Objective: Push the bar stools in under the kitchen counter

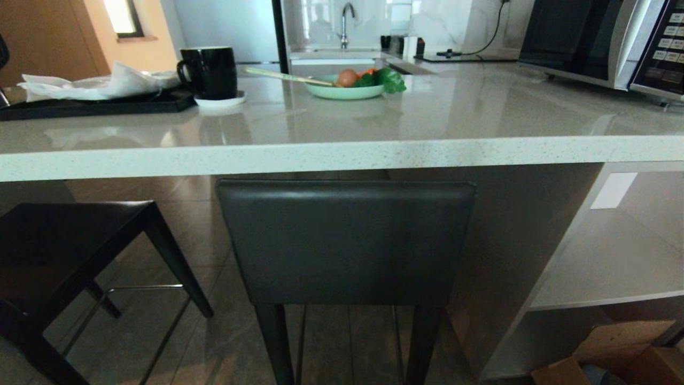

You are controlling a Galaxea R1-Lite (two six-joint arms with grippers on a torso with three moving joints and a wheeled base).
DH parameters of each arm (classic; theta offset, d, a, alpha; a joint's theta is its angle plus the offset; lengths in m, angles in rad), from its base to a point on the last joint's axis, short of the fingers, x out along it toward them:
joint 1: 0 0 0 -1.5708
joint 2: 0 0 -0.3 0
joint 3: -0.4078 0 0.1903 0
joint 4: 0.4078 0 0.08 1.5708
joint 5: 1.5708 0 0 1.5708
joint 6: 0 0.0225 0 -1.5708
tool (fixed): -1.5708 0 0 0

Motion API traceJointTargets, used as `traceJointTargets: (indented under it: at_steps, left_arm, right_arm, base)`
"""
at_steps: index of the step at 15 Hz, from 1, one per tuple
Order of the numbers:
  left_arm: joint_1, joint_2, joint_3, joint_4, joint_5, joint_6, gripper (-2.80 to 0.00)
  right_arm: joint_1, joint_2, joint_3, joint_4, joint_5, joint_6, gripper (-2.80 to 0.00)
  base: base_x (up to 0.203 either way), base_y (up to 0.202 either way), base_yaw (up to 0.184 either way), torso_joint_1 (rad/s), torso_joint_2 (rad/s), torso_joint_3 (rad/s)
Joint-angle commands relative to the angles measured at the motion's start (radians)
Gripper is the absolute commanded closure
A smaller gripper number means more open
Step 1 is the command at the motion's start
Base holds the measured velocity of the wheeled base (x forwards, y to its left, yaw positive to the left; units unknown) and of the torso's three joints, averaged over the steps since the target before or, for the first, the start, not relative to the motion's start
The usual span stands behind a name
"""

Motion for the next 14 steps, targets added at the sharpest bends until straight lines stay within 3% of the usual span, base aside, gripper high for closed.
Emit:
traceJointTargets:
  at_steps: [1,3,5,7,14]
  left_arm:
    - [0.000,0.003,0.003,-0.005,-0.005,0.020,0.00]
    - [0.000,0.003,0.005,0.000,0.001,-0.040,0.00]
    - [0.000,0.003,0.005,0.002,0.015,-0.119,0.00]
    - [0.000,0.003,0.005,0.001,0.064,-0.167,0.00]
    - [0.000,0.003,0.005,0.001,0.068,-0.178,0.00]
  right_arm:
    - [0.001,0.000,0.000,0.000,0.000,0.002,0.00]
    - [0.002,0.000,0.002,-0.003,-0.002,0.017,0.00]
    - [0.002,0.000,0.003,-0.011,-0.023,0.096,0.00]
    - [0.000,0.000,0.004,-0.012,-0.056,0.132,0.00]
    - [0.000,0.000,0.002,-0.013,-0.053,0.126,0.00]
  base:
    - [0.000,0.000,0.000,0.000,0.00,0.000]
    - [0.000,0.000,0.000,0.000,0.00,0.000]
    - [0.000,0.000,0.000,0.000,0.00,0.000]
    - [0.000,0.000,0.000,0.000,0.00,0.000]
    - [0.000,0.000,0.000,0.000,0.00,0.000]
